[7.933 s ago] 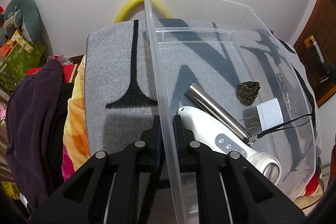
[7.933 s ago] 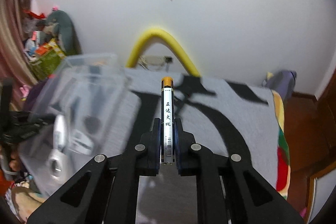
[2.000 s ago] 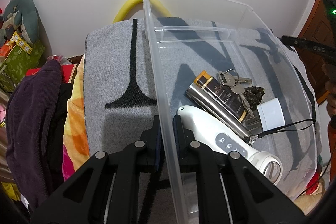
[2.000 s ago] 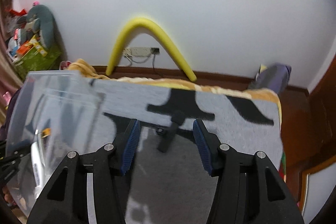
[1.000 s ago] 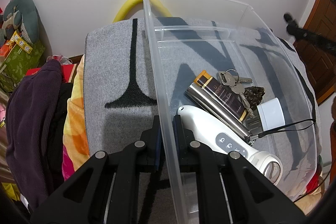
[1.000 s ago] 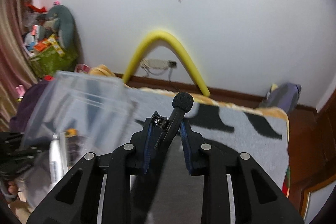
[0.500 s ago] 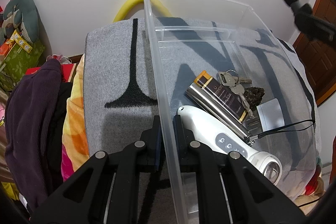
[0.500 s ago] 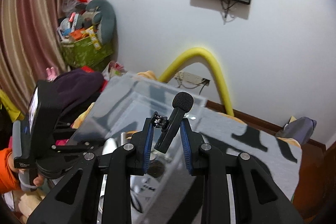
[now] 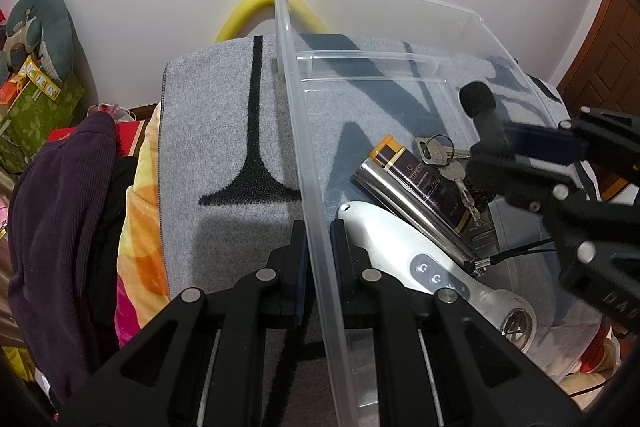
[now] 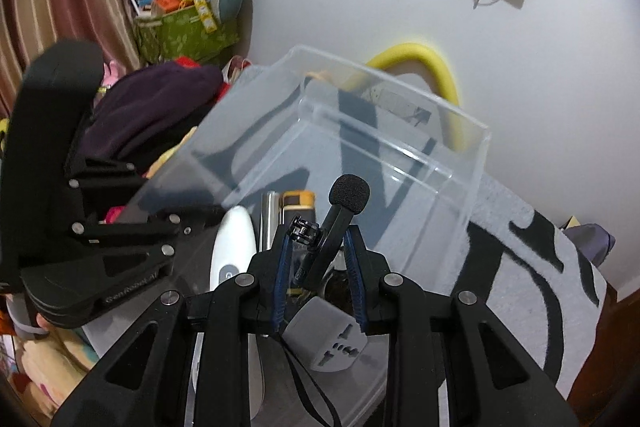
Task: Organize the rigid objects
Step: 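Carry the black microphone into the clear box and open the right tool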
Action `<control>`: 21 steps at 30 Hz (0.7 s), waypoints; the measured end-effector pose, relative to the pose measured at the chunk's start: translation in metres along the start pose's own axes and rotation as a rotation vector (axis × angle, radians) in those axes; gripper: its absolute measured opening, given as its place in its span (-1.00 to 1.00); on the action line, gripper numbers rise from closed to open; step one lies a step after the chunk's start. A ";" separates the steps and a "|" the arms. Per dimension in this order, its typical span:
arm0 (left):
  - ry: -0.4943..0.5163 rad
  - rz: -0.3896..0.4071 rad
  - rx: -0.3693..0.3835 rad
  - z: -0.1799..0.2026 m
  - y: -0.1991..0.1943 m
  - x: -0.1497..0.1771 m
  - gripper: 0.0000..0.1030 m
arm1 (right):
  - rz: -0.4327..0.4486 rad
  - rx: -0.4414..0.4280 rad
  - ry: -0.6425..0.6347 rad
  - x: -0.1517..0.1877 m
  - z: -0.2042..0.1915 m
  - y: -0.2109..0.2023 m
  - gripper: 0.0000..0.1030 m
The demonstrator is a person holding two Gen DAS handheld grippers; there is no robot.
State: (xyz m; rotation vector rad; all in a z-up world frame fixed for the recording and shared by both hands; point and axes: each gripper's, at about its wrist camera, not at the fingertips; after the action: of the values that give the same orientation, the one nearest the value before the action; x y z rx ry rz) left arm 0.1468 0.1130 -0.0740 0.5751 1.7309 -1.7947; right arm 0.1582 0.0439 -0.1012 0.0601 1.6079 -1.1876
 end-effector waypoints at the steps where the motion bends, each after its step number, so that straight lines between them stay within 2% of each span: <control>1: 0.000 0.000 0.000 0.000 0.000 0.000 -0.80 | -0.008 0.002 -0.003 0.001 0.000 0.000 -0.53; 6: 0.000 -0.002 -0.001 0.001 0.002 -0.001 -0.80 | -0.016 -0.012 0.010 0.002 0.004 -0.004 -0.49; 10: -0.003 -0.004 0.000 0.000 0.002 -0.001 -0.80 | 0.015 -0.011 0.022 0.000 0.007 -0.017 -0.12; 15: -0.011 -0.004 -0.001 -0.001 0.001 -0.002 -0.80 | 0.075 0.017 0.017 -0.001 0.007 -0.043 -0.03; 17: -0.006 0.004 -0.007 0.000 -0.001 -0.001 -0.80 | 0.109 0.027 0.028 0.001 0.009 -0.056 0.19; 21: 0.007 0.026 -0.018 0.003 -0.009 -0.002 -0.80 | 0.160 0.055 0.040 0.005 0.011 -0.076 0.30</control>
State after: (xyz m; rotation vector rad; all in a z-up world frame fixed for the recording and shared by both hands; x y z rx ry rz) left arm 0.1425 0.1106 -0.0663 0.5946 1.7348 -1.7598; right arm 0.1201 -0.0043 -0.0543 0.2447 1.5741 -1.1116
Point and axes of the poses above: each gripper's, at about its wrist camera, not at the fingertips, and y roughly the way its jaws point, z to its right, x to its underside, and after that the axes turned 8 degrees about z, right-handed
